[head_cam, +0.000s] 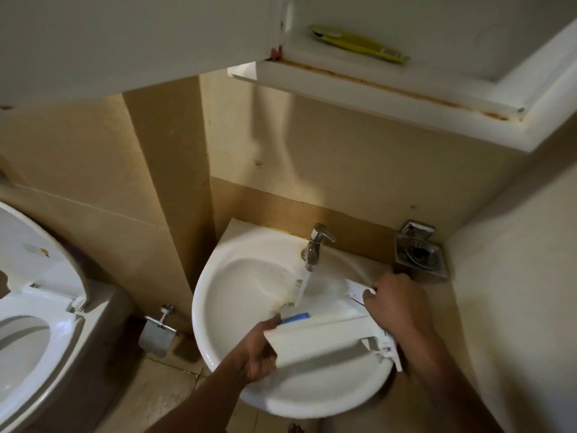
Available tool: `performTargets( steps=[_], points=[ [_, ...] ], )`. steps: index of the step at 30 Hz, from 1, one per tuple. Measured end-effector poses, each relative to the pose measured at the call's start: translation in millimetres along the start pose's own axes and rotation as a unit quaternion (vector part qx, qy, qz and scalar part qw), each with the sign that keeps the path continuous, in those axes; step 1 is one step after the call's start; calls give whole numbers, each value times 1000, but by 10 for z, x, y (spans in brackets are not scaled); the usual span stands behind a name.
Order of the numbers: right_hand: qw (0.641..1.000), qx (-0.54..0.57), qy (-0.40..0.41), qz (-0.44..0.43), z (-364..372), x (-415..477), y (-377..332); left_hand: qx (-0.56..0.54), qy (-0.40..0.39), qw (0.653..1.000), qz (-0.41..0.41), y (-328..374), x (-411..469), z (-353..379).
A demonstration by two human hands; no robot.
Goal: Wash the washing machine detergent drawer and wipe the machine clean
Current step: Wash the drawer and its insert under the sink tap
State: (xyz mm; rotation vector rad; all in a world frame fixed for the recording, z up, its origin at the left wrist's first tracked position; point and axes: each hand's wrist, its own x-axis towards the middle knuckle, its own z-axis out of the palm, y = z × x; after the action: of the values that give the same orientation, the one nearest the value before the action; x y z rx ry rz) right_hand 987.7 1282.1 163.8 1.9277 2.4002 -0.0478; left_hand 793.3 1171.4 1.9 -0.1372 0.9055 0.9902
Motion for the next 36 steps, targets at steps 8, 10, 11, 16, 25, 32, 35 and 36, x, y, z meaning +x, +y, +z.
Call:
performTargets(
  steps=[8, 10, 11, 16, 25, 32, 35, 36],
  points=[
    [995, -46, 87, 21, -301, -91, -384, 116, 12, 993, -9, 275, 197, 99],
    [993, -62, 98, 2, -367, -96, -520, 93, 1, 996, -5, 262, 265, 49],
    [993, -66, 97, -10, -391, -94, -580, 78, -7, 997, -10, 223, 291, 43],
    [992, -68, 98, -44, -464, -73, -761, 84, 4, 996, -9, 59, 346, 82],
    [994, -17, 111, -9, -278, -77, -579, 26, 2, 999, -42, 195, 330, 57],
    [958, 224, 92, 154, 436, -386, -36, 112, 53, 991, 51, 505, -64, 201],
    [947, 262, 71, 171, 710, -500, 64, 151, 58, 983, 81, 585, -264, 255],
    [944, 275, 58, 174, 775, -506, 93, 157, 69, 982, 85, 594, -312, 263]
  ],
)
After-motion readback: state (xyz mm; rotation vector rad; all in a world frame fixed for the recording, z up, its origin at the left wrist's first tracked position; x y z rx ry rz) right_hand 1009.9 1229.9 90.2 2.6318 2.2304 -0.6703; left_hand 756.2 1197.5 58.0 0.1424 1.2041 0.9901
